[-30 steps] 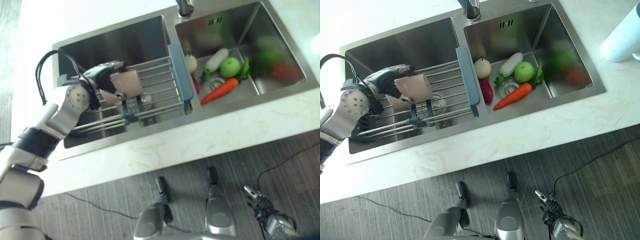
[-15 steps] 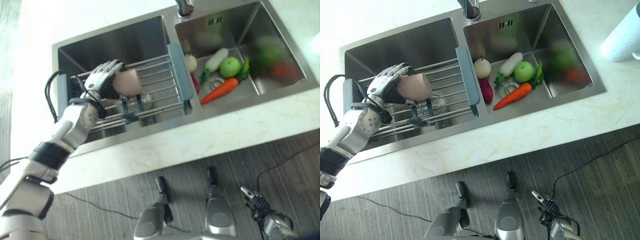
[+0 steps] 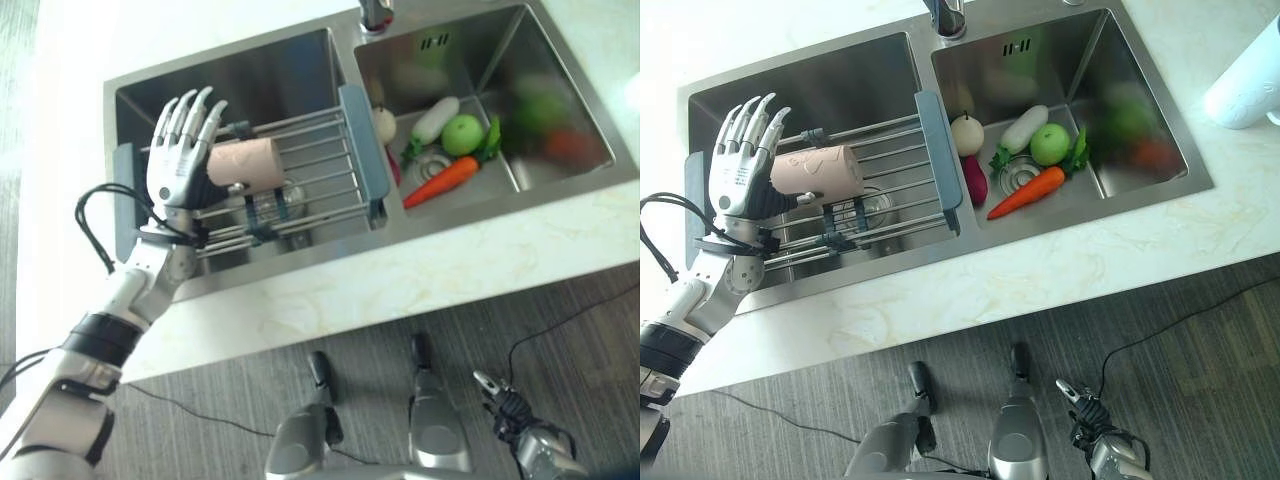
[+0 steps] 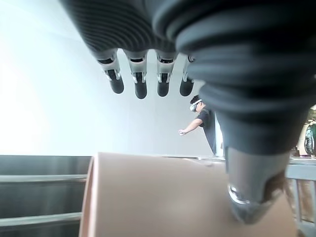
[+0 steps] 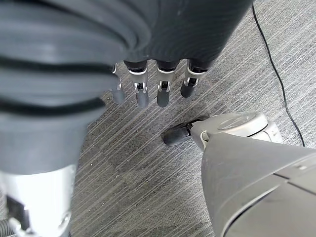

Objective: Place the dishes in the dishwasher.

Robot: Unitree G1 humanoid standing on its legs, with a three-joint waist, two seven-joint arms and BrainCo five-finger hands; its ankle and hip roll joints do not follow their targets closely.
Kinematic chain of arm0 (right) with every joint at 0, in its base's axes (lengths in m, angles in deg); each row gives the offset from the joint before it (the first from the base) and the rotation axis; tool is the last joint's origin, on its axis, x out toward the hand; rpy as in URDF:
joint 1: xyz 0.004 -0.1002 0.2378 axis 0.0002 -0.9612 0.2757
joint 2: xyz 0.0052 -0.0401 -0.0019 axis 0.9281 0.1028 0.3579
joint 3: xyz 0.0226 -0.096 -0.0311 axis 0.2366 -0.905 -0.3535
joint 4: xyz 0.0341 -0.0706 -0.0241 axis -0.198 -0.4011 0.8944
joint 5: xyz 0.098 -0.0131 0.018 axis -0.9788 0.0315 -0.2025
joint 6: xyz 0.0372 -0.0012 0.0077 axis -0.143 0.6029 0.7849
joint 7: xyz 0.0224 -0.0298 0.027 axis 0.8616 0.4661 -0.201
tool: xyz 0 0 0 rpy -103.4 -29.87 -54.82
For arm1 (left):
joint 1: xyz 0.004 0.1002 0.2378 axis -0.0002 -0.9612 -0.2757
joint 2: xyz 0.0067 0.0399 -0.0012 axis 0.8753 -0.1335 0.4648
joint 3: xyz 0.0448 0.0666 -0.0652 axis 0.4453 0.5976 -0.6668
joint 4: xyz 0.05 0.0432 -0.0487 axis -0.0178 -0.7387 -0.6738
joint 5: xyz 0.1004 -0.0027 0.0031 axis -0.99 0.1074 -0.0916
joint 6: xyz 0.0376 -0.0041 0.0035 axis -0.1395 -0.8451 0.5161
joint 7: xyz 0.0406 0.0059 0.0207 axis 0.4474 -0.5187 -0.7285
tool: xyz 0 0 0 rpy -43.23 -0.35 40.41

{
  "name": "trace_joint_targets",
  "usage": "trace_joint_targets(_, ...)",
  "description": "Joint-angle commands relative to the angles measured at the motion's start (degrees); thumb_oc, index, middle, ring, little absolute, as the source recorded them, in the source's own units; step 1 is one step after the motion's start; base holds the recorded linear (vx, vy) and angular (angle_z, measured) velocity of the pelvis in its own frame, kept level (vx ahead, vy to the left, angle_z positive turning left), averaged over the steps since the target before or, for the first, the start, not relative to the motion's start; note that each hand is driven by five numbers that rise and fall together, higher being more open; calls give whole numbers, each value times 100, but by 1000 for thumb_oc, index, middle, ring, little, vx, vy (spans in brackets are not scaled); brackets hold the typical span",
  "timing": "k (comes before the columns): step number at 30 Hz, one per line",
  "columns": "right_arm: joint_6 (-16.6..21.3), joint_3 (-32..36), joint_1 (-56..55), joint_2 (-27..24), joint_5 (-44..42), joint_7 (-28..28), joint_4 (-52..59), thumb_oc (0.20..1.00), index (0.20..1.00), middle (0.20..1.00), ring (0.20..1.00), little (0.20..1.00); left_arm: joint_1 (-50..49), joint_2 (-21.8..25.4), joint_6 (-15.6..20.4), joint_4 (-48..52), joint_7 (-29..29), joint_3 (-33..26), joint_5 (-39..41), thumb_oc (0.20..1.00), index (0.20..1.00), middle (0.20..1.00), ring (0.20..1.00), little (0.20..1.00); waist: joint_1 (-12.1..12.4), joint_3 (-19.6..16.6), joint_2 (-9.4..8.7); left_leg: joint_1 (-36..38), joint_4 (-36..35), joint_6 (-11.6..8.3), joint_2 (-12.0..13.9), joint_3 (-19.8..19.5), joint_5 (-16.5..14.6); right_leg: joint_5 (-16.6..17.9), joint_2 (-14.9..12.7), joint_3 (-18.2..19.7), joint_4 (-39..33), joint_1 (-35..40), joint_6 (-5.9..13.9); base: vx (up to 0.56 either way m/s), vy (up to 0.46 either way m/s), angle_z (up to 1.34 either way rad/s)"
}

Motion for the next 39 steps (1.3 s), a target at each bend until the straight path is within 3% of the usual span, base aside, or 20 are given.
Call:
trace_joint_targets(1,22,-1,-215,19,-68,7,147,1000,1000,1000,1000,1000,147,66,-137,-152,282,-245,-206,1000,1000,1000,1000,1000,64,-118,-125,-426,624,-190,195,-404,-388,-114,-283,-130,685,-473,291,0,0,0)
trace_joint_targets(9,-16,125,-142,-94,-13,56,131,1000,1000,1000,1000,1000,196,224,-260,-178,1153,191,-9,1000,1000,1000,1000,1000,14,-56,-60,-437,649,-183,177,-371,-404,-92,-301,-73,695,-514,318,0,0,0)
trace_joint_targets(14,-5,201,-115,-104,34,75,100,1000,1000,1000,1000,1000,-57,58,-509,-140,1670,279,331,1000,1000,1000,1000,1000,21,-17,-11,-424,656,-173,154,-373,-414,-84,-334,-83,691,-499,328,0,3,-1)
trace_joint_targets(30,134,239,-123,-85,-11,73,70,1000,1000,1000,1000,1000,-512,-72,-572,274,1769,146,295,1000,1000,1000,1000,1000,106,61,66,-473,696,-142,96,-454,-452,-102,-397,-108,732,-527,341,0,0,0)
trace_joint_targets(39,141,211,-115,-79,-7,52,98,1000,1000,1000,1000,1000,-701,-189,-922,84,1688,160,35,1000,1000,1000,1000,1000,124,77,60,-472,689,-141,99,-474,-442,-98,-390,-112,737,-532,336,0,0,0)
